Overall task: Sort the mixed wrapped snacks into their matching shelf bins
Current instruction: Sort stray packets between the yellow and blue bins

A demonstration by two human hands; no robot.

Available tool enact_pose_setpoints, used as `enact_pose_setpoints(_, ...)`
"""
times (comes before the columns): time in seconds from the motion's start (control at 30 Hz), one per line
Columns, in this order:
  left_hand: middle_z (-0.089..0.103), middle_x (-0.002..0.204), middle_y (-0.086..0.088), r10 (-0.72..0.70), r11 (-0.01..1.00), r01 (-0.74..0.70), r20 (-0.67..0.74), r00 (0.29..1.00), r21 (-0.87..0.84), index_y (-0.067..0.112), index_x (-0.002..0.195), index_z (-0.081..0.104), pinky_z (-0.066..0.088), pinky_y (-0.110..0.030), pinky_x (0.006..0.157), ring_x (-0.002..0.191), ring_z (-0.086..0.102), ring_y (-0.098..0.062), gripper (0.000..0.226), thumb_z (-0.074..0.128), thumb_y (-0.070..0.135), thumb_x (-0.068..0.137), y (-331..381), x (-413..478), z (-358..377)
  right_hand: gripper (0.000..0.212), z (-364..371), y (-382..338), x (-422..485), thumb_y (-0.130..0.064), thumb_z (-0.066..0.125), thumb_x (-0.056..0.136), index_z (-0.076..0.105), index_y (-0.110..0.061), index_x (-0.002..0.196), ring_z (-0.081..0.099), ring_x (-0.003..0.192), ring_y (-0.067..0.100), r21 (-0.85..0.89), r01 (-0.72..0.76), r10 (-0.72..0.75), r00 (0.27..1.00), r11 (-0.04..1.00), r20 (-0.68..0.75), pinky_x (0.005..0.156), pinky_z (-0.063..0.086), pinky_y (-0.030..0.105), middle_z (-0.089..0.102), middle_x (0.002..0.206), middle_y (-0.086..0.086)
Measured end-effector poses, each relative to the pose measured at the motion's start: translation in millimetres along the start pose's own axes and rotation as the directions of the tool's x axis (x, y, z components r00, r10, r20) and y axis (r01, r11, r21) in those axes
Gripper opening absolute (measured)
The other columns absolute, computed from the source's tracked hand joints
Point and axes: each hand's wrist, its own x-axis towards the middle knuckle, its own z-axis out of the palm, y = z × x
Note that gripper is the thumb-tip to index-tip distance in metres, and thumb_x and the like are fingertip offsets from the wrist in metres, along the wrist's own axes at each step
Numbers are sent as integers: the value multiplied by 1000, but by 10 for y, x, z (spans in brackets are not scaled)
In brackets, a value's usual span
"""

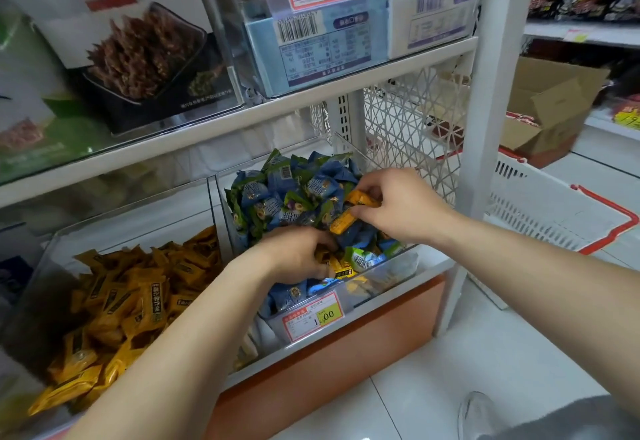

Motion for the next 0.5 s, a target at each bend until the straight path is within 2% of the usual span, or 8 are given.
enact_pose_setpoints(0.13,64,117,10,1,1000,-1,-9,1000,-11,37,130,57,52,-32,83,101,60,-18,53,74,47,82,28,50,3,20,-44,9,-20,-35,74,81,64,-21,73,47,52,4,32,-15,15,1000,999,-7,46,30,16,55,57,-3)
enact_pose_setpoints(0.27,64,93,7,30,999,-31,37,999,8,34,105,65,54,-34,74,86,60,-18,28,76,42,81,56,122,-3,18,-63,4,-42,-34,76,79,64,-22,71,48,50,4,67,-19,19,1000,998,-6,47,33,14,55,54,-3)
enact_pose_setpoints(0.5,67,102,10,99,995,-100,106,989,3,31,108,71,52,-31,78,89,59,-12,23,73,28,85,-32,88,-24,17,-82,30,-51,-37,77,78,67,-24,74,53,55,4,114,-24,26,1000,993,-16,48,36,14,63,60,-3)
